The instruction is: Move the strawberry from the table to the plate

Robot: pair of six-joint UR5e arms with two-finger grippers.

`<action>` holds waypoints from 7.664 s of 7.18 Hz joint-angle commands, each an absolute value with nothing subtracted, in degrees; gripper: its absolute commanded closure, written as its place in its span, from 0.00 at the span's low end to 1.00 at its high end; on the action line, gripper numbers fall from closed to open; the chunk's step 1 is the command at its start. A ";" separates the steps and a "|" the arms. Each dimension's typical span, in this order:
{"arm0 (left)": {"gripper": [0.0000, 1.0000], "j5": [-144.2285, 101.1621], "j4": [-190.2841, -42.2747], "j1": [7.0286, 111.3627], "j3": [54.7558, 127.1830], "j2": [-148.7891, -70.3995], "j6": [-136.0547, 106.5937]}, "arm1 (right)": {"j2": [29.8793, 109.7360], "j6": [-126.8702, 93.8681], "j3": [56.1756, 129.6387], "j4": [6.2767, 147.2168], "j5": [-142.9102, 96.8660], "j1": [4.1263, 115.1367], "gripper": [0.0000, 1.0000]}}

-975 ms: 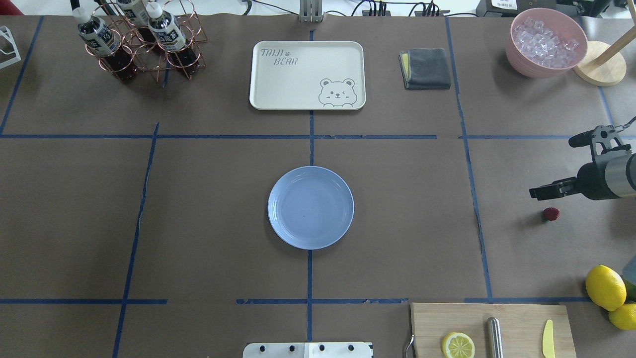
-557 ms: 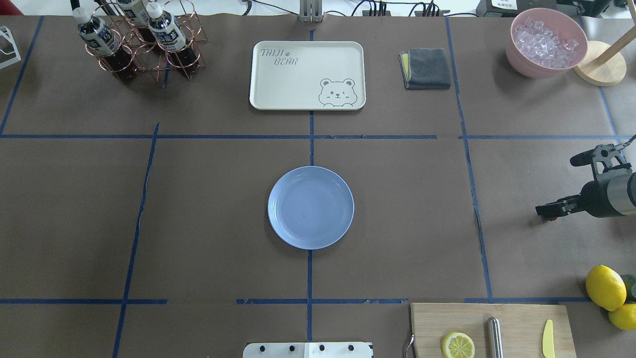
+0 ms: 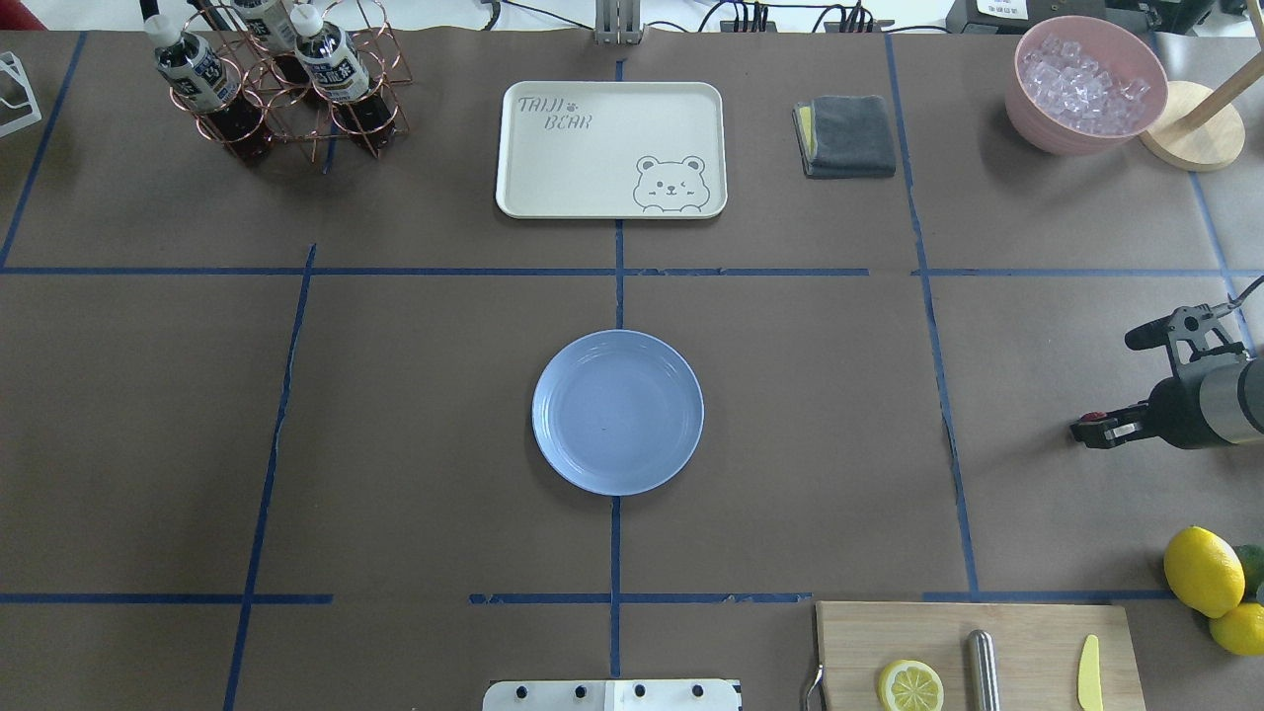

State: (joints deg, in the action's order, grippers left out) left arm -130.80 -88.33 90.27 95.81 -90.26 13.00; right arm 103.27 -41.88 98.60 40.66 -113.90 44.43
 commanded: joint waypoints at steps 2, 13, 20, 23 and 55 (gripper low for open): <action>0.00 -130.87 -88.33 90.26 95.89 -90.26 13.01 | 95.58 -44.63 100.54 43.31 -113.29 43.86 1.00; 0.00 -132.54 -88.86 90.26 96.42 -90.35 13.10 | 42.63 -72.95 84.02 83.40 -91.76 20.92 1.00; 0.00 -133.24 -88.86 90.18 96.42 -90.35 13.10 | 43.94 -72.86 85.51 86.31 -91.06 21.01 0.00; 0.00 -133.24 -88.68 90.18 96.42 -90.35 13.10 | 47.97 -71.72 94.89 86.83 -92.54 23.10 0.00; 0.00 -138.96 -88.77 90.53 99.05 -86.13 13.18 | 96.68 4.48 94.39 85.43 -135.88 88.15 0.00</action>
State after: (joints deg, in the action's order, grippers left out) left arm -138.97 -88.77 90.53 99.05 -86.13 13.16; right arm 96.69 4.51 94.37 85.43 -135.88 88.15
